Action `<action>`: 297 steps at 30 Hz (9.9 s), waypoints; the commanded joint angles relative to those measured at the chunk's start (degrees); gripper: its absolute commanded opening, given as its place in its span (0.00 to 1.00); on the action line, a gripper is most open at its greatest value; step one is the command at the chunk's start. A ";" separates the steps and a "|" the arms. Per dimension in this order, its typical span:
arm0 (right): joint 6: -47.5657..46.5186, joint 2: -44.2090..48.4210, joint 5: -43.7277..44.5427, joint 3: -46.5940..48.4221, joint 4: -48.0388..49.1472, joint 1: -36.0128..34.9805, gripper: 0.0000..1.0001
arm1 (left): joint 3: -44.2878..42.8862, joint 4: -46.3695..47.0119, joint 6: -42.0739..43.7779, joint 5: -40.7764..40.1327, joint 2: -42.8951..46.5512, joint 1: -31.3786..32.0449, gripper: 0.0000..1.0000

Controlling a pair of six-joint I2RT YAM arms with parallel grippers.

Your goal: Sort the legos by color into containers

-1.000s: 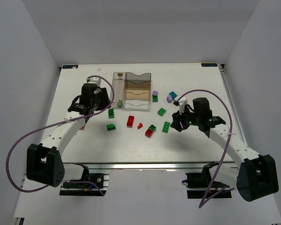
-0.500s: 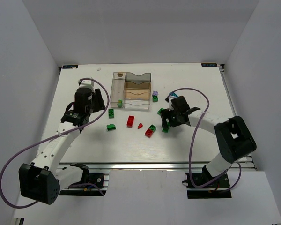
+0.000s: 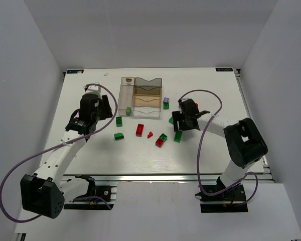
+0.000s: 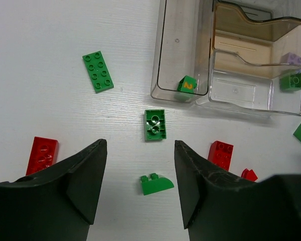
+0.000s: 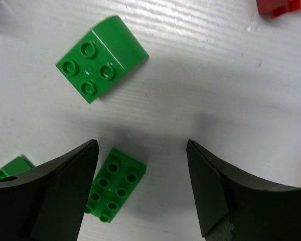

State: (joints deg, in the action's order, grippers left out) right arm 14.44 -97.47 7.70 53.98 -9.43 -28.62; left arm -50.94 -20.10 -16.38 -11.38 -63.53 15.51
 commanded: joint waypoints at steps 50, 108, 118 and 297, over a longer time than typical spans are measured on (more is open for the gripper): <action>-6.96 -9.14 -5.25 1.92 -18.60 -5.92 0.62 | 1.02 1.82 0.47 1.01 4.29 0.22 0.63; -11.11 -30.23 -34.25 59.57 12.76 -11.19 0.00 | 6.90 9.82 5.83 6.72 13.96 0.22 0.60; -7.41 -41.74 -29.33 68.54 20.41 -11.28 0.08 | 6.11 9.29 5.84 9.35 11.94 0.22 0.63; -37.78 28.13 -60.69 -3.35 -3.38 15.00 0.73 | -41.27 -5.83 -7.52 5.65 -44.68 2.86 0.82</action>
State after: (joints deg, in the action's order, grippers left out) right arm -15.81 -67.88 -49.39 49.78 -8.67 -13.52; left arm -91.37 -25.71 -24.40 -7.14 -114.59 18.17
